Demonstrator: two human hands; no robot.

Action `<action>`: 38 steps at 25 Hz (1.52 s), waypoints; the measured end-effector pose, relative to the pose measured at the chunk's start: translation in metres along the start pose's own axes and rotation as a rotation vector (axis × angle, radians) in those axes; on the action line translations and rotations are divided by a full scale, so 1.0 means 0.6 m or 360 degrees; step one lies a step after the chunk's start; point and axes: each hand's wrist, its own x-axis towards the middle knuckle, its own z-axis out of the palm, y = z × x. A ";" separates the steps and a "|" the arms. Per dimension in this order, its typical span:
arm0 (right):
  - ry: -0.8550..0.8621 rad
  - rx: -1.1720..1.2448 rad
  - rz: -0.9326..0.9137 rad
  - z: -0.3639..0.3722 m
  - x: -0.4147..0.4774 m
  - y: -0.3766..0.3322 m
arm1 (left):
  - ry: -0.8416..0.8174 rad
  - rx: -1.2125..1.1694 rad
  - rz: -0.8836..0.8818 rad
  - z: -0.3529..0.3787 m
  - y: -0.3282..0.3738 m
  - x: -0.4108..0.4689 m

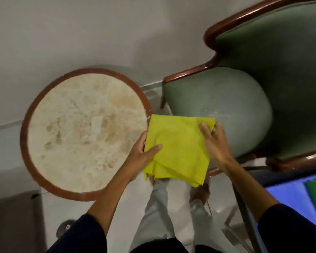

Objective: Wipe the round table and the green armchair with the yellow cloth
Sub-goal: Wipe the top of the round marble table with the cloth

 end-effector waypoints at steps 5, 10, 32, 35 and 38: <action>-0.0037 -0.0523 -0.0236 0.186 0.067 0.043 | 0.0418 0.0103 -0.0002 -0.158 -0.092 0.027; -0.0018 -0.1492 -0.0446 0.390 0.034 0.103 | 0.1232 0.1644 0.0132 -0.327 -0.124 0.107; -0.0501 -0.1994 -0.1257 0.388 0.204 0.145 | 0.1390 0.2128 0.0418 -0.429 -0.175 0.221; -0.0276 -0.1915 -0.1005 0.470 0.320 0.046 | 0.1291 0.2190 0.0375 -0.500 -0.187 0.153; -0.0180 -0.1894 -0.1015 0.642 0.352 -0.028 | 0.1513 0.2142 0.0049 -0.580 -0.213 0.079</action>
